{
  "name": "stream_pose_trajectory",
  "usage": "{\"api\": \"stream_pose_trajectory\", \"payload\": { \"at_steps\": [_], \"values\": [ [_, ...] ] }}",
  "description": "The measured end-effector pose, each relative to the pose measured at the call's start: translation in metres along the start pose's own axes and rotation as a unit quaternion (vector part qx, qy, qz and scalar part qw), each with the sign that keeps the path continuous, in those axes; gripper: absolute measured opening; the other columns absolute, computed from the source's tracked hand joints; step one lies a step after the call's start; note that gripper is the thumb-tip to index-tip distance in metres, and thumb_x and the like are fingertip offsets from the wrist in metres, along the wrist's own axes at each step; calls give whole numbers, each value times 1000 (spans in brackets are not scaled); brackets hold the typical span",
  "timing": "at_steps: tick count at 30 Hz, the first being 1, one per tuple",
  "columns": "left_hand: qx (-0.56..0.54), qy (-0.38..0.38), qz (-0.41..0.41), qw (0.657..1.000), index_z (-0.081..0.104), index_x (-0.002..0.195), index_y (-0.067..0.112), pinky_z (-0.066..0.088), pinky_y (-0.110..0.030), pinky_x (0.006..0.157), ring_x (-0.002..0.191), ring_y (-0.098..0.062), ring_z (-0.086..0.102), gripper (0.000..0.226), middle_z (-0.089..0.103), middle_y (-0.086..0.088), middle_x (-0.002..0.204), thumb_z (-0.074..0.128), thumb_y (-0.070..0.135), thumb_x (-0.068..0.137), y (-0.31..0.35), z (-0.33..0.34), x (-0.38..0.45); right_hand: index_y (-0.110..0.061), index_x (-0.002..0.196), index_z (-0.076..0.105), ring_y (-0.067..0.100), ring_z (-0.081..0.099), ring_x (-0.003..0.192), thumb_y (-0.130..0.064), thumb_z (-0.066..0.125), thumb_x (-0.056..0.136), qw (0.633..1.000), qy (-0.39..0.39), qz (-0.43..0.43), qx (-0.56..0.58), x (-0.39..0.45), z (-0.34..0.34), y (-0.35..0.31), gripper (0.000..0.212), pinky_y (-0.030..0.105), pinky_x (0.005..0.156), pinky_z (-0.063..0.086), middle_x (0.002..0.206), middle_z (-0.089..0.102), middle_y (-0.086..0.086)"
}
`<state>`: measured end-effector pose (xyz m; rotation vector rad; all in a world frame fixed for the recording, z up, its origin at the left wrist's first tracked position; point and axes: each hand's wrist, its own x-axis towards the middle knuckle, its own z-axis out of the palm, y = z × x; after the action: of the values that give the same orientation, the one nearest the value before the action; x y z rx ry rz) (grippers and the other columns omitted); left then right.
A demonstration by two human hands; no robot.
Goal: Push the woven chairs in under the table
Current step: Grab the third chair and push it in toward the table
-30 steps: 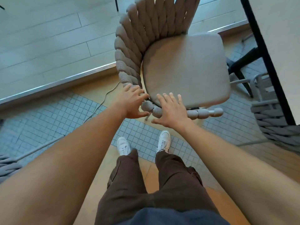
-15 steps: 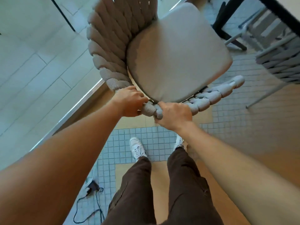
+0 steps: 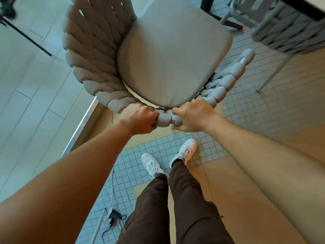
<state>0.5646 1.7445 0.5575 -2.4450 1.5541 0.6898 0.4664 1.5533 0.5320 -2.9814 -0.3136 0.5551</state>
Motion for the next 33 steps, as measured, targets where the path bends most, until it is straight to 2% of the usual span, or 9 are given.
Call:
{"api": "stream_pose_trajectory", "payload": {
  "at_steps": [9,12,16,20,23,26,28,30,33],
  "values": [
    [-13,0,58,998,61,114,24,55,-34,71,92,-24,68,34,70,6,107,55,46,89,10,-12,35,-17,88,69,31,67,71,-50,76,70,997,44,67,21,-16,-2,32,39,34,63,40,76,71,1],
    [-2,-16,91,996,55,125,32,55,-32,67,94,-19,67,45,67,12,115,58,52,85,-15,-15,29,-14,85,70,30,66,75,-46,75,68,989,77,108,71,-17,-3,17,36,38,74,46,78,72,2],
    [43,-24,99,994,54,127,39,55,-31,68,96,-16,68,50,66,15,117,57,58,81,-63,-19,21,-19,116,68,23,64,107,-51,60,76,989,48,125,62,-7,1,-7,52,42,102,38,110,74,-3],
    [50,-45,112,991,52,127,42,50,-27,71,100,-15,65,60,66,15,116,59,72,76,-113,-27,15,-18,129,59,26,60,115,-61,58,78,984,40,148,88,17,-2,-41,66,44,103,38,121,70,1],
    [53,-49,130,989,52,127,44,44,-25,68,95,-14,66,63,66,16,113,58,78,74,-141,-29,16,-14,148,38,28,53,125,-68,59,80,973,12,200,110,48,-7,-78,89,46,105,38,134,62,5],
    [41,-36,126,991,54,122,46,54,-29,68,84,-18,70,67,70,16,105,44,83,67,-152,-21,17,-9,156,26,33,51,129,-72,60,81,950,21,276,141,72,-6,-104,103,49,102,42,136,61,11],
    [60,-16,110,992,59,114,43,58,-34,70,82,-22,71,64,72,13,99,37,77,64,-153,-15,17,-16,143,47,32,62,113,-73,59,80,940,36,314,131,80,-5,-108,86,44,86,49,119,70,9],
    [76,-7,102,992,61,111,41,57,-35,72,83,-25,71,59,73,8,95,40,70,64,-153,-14,16,-20,115,65,31,70,91,-78,55,79,944,48,310,102,79,-5,-108,69,38,72,50,98,74,6],
    [88,-8,110,990,63,111,37,53,-32,71,84,-25,71,54,74,6,94,48,67,68,-153,-10,14,-18,103,67,29,70,81,-84,38,80,962,49,261,70,72,-1,-102,76,35,64,44,91,74,3]
  ]
}}
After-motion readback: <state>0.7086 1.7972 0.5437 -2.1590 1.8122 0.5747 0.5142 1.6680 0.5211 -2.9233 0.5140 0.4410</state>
